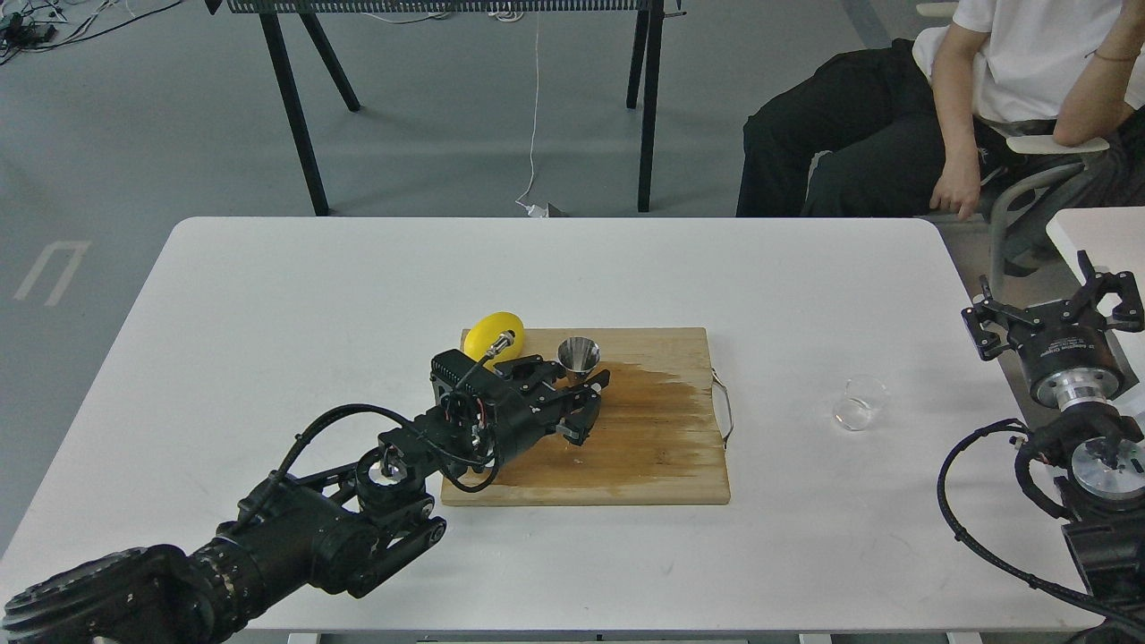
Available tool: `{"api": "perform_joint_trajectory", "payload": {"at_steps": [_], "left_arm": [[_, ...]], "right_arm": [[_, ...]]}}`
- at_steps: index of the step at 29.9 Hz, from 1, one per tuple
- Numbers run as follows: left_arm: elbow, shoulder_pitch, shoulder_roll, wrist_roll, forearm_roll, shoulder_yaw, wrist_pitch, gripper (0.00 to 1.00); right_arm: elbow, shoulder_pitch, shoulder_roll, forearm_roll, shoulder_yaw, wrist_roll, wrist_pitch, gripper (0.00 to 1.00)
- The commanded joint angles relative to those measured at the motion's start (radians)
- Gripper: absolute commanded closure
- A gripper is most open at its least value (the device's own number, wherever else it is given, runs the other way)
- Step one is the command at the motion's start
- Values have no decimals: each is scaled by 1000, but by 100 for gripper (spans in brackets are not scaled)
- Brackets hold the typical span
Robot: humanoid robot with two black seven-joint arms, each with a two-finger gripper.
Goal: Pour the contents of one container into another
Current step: 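Lower the jigger onto the board and open the left gripper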
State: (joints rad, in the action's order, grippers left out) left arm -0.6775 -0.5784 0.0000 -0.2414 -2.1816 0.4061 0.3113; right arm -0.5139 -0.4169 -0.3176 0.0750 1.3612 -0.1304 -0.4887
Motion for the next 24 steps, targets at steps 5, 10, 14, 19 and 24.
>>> {"api": "perform_joint_trajectory", "payload": {"at_steps": [5,10,14,19,24], "left_arm": [[-14,-1,0,-16,0,-3,2,35],[-22,-1,18,-45,0,-7,2,29],[-22,0,43,-53,0,-18,2,27],[-33,6,74,-79,0,-18,8,24],[-85,41,104,-84,0,-16,2,23]], "right_arm": [[0,1,-1,0,1,0,0,0],[0,1,-1,0,1,0,0,0],[-2,1,-1,0,2,0,0,0],[-2,1,-1,0,2,0,0,0],[-2,3,-1,0,2,0,0,0]]}}
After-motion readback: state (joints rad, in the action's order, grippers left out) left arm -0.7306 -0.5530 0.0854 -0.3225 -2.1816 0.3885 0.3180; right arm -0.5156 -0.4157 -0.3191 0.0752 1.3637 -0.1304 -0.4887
